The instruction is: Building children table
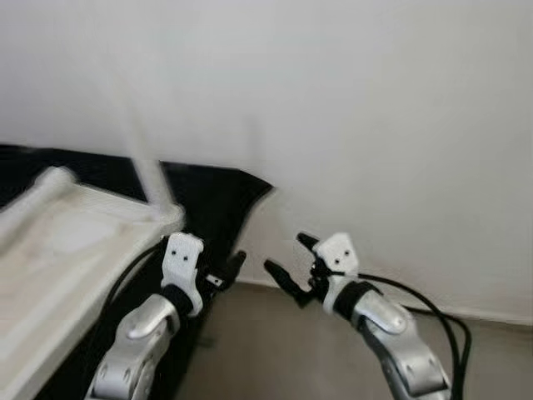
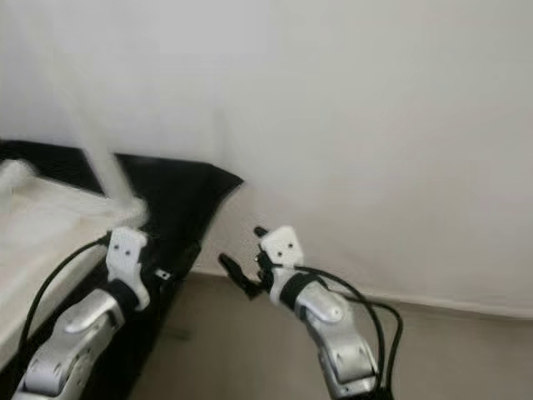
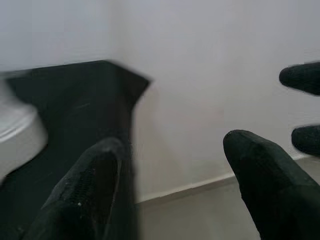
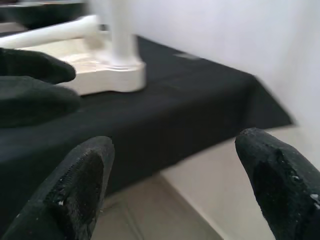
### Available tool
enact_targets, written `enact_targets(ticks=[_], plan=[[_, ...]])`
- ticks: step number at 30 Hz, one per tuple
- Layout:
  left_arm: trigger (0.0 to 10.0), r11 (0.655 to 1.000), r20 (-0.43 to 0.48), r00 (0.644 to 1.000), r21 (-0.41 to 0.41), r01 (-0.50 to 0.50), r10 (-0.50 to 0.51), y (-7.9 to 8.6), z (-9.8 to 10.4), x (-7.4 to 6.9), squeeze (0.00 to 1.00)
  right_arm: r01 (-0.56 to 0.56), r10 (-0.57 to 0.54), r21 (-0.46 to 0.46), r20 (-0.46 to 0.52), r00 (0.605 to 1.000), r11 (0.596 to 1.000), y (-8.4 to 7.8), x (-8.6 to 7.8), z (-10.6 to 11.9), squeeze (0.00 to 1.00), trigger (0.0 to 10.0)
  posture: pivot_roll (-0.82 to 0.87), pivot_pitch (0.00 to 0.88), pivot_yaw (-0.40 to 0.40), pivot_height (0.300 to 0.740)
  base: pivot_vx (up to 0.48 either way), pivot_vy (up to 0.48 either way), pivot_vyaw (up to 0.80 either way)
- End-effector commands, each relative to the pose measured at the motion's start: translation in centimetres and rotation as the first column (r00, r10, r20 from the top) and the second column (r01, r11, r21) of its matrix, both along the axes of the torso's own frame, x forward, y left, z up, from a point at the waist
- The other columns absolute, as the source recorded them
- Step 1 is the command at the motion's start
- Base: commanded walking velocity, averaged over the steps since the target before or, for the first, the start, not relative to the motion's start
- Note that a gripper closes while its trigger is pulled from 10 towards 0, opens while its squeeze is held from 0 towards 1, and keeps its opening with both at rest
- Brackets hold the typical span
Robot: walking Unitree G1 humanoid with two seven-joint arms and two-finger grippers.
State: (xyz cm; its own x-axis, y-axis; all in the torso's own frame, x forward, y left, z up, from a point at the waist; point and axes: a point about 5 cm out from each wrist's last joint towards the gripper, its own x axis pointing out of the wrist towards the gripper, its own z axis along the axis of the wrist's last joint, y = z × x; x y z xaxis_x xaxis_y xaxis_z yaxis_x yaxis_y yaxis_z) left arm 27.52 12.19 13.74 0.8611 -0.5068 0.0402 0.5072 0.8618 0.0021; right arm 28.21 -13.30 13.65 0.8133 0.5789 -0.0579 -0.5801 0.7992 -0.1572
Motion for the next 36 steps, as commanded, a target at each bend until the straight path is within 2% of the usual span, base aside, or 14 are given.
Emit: enact_targets(ticks=[1,6,8,10,11,13,14,20,30,36], plan=[[10.0,1.0,0.003,1.0,0.026,0.005,-0.005,-0.1,-0.2,-0.2,0.0,-0.012,0.012,0.016,-0.007,1.0,1.0,0.2,-0.1,-0.2,0.0,10.0,-0.04,0.121,0.051,0.74,0.0,0.0,0.8],[10.0,0.997,0.033,0.999,0.08,-0.002,0.0,-0.3,-0.1,-0.3,0.0,-0.015,0.015,0.026,-0.008,1.0,1.0,0.2,-0.1,-0.3,0.0,10.0,-0.04,0.119,0.049,0.74,0.0,0.0,0.8],[10.0,0.997,0.04,0.999,0.077,-0.009,0.006,-0.3,-0.1,-0.3,0.0,-0.011,0.012,0.03,-0.006,1.0,0.999,0.1,0.0,-0.3,0.0,10.0,-0.04,0.118,0.05,0.74,0.0,0.0,0.8],[10.0,0.996,0.031,0.996,0.015,-0.086,0.085,0.2,-0.1,-0.2,0.0,0.008,-0.008,0.045,-0.003,1.0,0.999,0.0,0.1,-0.2,0.0,10.0,-0.04,0.116,0.051,0.74,0.0,0.0,0.8],[10.0,0.996,0.031,0.996,0.015,-0.086,0.085,0.2,-0.1,-0.2,0.0,0.008,-0.008,0.045,-0.003,1.0,0.999,0.0,0.1,-0.2,0.0,10.0,-0.04,0.116,0.051,0.74,0.0,0.0,0.8],[10.0,0.978,0.029,0.979,-0.05,-0.202,0.204,1.4,-0.1,-0.6,0.0,0.054,-0.054,0.072,0.005,0.999,0.996,-0.3,0.2,-0.2,0.0,10.0,-0.02,0.111,0.054,0.74,0.0,0.0,0.8],[10.0,0.971,0.027,0.973,-0.067,-0.229,0.231,1.7,-0.1,-0.8,0.0,0.072,-0.073,0.082,0.007,0.997,0.994,-0.4,0.2,-0.2,0.0,10.0,-0.02,0.111,0.054,0.74,0.0,0.0,0.8],[10.0,0.967,0.067,0.965,-0.052,-0.251,0.254,2.0,-0.3,-1.7,0.0,0.115,-0.118,0.125,0.016,0.993,0.986,-0.9,0.2,-0.1,0.0,10.0,-0.01,0.102,0.044,0.74,0.0,0.0,0.8],[10.0,0.969,0.086,0.965,-0.042,-0.244,0.247,1.8,-0.3,-1.5,0.0,0.077,-0.08,0.142,0.021,0.997,0.987,-0.7,0.2,-0.1,0.0,10.0,0.0,0.094,0.04,0.74,0.0,0.0,0.8],[10.0,0.978,0.09,0.974,-0.018,-0.206,0.207,1.2,-0.2,-1.3,0.0,0.056,-0.061,0.162,0.024,0.998,0.985,-0.6,0.1,-0.1,0.0,10.0,0.0,0.088,0.029,0.74,0.0,-0.075,0.62]])
